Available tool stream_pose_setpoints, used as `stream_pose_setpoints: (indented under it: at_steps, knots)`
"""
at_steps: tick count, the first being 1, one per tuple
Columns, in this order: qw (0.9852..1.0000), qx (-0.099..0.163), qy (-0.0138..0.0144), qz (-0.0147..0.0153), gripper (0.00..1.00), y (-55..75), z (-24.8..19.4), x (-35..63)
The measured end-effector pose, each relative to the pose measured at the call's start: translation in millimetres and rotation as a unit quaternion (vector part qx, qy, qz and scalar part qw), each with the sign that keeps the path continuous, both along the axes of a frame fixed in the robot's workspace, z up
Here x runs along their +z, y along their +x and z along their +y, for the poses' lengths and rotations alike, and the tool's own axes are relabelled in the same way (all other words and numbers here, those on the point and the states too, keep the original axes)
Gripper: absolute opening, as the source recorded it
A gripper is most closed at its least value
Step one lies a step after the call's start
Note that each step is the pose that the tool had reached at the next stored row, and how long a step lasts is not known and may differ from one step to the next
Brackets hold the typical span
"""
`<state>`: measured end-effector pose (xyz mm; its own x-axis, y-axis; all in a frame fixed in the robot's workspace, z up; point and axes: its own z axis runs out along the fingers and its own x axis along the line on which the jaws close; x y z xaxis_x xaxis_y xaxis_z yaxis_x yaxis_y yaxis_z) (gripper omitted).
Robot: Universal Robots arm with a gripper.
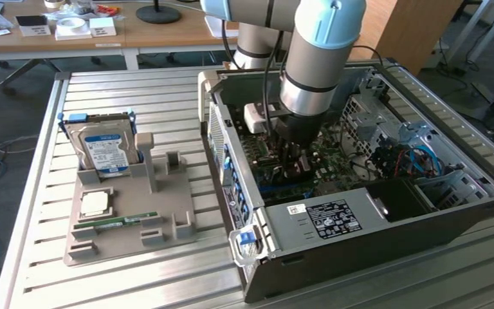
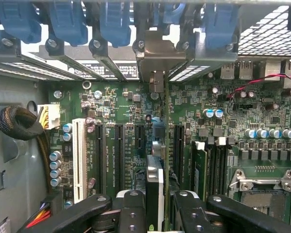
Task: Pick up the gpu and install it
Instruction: 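Insert the gpu into the slot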
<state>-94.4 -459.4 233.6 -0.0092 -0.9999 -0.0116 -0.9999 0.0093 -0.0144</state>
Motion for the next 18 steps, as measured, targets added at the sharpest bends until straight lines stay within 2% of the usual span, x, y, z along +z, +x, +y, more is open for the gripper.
stream_pose_setpoints:
  at_steps: [18]
  knots:
    - [1.0, 0.0, -0.0001, 0.0002, 0.27, -0.6, 0.0, -0.6]
